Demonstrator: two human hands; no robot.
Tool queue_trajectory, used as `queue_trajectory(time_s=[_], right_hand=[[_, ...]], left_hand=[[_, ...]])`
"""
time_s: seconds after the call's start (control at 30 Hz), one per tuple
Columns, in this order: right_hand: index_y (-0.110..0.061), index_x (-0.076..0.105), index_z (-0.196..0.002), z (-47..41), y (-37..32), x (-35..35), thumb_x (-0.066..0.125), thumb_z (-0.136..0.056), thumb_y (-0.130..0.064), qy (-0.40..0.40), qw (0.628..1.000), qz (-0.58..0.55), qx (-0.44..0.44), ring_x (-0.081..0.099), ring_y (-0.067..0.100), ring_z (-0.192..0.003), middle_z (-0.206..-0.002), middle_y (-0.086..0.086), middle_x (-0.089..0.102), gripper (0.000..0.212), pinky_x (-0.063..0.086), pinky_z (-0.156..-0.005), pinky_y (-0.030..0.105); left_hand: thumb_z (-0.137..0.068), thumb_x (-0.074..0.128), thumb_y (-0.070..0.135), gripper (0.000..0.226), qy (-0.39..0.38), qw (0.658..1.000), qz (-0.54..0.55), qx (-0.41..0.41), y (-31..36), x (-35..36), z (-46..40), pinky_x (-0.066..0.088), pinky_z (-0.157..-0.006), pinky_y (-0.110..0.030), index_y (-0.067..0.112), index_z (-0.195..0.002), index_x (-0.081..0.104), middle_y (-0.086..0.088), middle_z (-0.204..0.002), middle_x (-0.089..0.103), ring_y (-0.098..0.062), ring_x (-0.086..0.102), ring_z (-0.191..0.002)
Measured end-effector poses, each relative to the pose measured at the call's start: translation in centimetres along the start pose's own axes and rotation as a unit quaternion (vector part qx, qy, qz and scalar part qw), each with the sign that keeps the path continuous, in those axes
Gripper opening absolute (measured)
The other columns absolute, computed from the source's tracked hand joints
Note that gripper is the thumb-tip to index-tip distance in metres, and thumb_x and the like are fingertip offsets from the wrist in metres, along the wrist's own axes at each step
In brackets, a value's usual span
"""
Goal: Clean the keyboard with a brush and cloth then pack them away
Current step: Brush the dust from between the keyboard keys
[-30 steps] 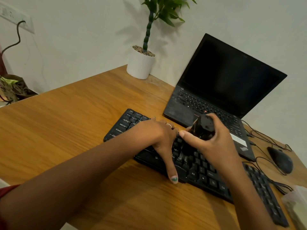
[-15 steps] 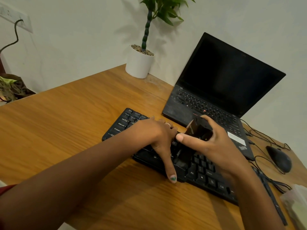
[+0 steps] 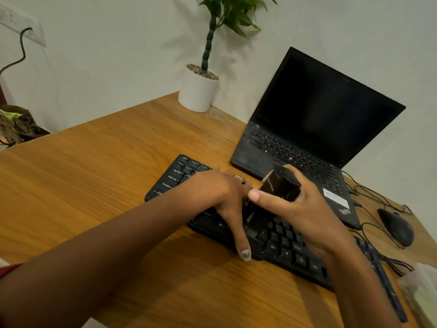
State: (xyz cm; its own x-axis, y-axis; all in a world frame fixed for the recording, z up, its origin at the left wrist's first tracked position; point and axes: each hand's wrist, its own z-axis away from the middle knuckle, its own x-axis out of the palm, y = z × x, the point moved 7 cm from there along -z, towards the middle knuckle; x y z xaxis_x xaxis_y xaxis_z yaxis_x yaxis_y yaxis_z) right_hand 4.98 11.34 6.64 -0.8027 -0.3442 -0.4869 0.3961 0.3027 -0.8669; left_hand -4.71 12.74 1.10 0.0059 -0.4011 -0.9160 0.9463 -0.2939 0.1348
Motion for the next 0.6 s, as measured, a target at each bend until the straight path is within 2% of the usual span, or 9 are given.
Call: queue_trajectory(time_s=[0.03, 0.17, 0.3, 0.43, 0.53, 0.6], right_hand=[[-0.015, 0.056, -0.094, 0.09, -0.21, 0.19, 0.077, -0.058, -0.035, -0.009, 1.0, -0.003, -0.002, 0.068, 0.01, -0.079, -0.084, -0.004, 0.069, 0.046, 0.055, -0.063, 0.022], [-0.017, 0.055, -0.094, -0.08, -0.01, -0.61, 0.08, -0.065, -0.031, 0.085, 0.994, 0.055, -0.049, 0.067, 0.009, -0.076, -0.085, 0.0, 0.069, 0.041, 0.056, -0.064, 0.021], [-0.014, 0.056, -0.096, 0.0, 0.11, 0.08, 0.08, -0.057, -0.033, 0.006, 1.0, -0.02, 0.001, 0.069, 0.013, -0.083, -0.087, 0.001, 0.069, 0.05, 0.057, -0.068, 0.026], [-0.027, 0.054, -0.091, 0.0, -0.15, -0.58, 0.077, -0.057, -0.039, 0.064, 0.997, 0.034, -0.037, 0.064, -0.001, -0.077, -0.087, -0.01, 0.065, 0.043, 0.051, -0.06, 0.012], [-0.022, 0.056, -0.093, 0.06, -0.24, 0.16, 0.079, -0.056, -0.035, -0.006, 1.0, 0.001, -0.016, 0.067, 0.007, -0.082, -0.088, -0.004, 0.068, 0.045, 0.055, -0.065, 0.02], [-0.019, 0.056, -0.093, 0.02, -0.06, -0.27, 0.079, -0.056, -0.039, 0.025, 0.999, 0.023, -0.029, 0.067, 0.009, -0.08, -0.086, -0.001, 0.067, 0.048, 0.056, -0.065, 0.023]], left_hand=[[-0.059, 0.073, 0.074, 0.132, 0.0, 1.0, 0.001, 0.002, 0.0, -0.01, 0.04, 0.006, -0.119, -0.055, 0.022, -0.155, -0.001, -0.003, -0.163, 0.004, -0.029, 0.003, -0.148], [-0.055, 0.071, 0.078, 0.134, -0.009, 1.0, -0.011, -0.003, -0.05, 0.24, -0.22, 0.008, -0.119, -0.054, 0.021, -0.155, 0.002, -0.003, -0.162, 0.008, -0.028, 0.006, -0.148], [-0.059, 0.073, 0.074, 0.133, -0.004, 1.0, 0.004, -0.001, -0.06, 0.1, 0.0, 0.004, -0.119, -0.055, 0.023, -0.155, -0.003, -0.003, -0.163, 0.001, -0.029, -0.001, -0.149], [-0.058, 0.072, 0.075, 0.134, -0.006, 1.0, -0.001, -0.007, -0.08, 0.1, -0.02, 0.004, -0.119, -0.054, 0.02, -0.155, -0.003, -0.002, -0.163, 0.002, -0.027, 0.0, -0.149], [-0.059, 0.072, 0.074, 0.133, -0.004, 1.0, 0.001, 0.0, -0.06, 0.12, -0.07, 0.002, -0.119, -0.055, 0.021, -0.155, -0.003, -0.003, -0.163, 0.0, -0.028, -0.002, -0.149], [-0.058, 0.072, 0.075, 0.134, -0.007, 1.0, 0.0, -0.005, -0.04, 0.2, -0.09, 0.003, -0.119, -0.055, 0.022, -0.155, -0.003, -0.002, -0.163, -0.001, -0.028, -0.002, -0.149]])
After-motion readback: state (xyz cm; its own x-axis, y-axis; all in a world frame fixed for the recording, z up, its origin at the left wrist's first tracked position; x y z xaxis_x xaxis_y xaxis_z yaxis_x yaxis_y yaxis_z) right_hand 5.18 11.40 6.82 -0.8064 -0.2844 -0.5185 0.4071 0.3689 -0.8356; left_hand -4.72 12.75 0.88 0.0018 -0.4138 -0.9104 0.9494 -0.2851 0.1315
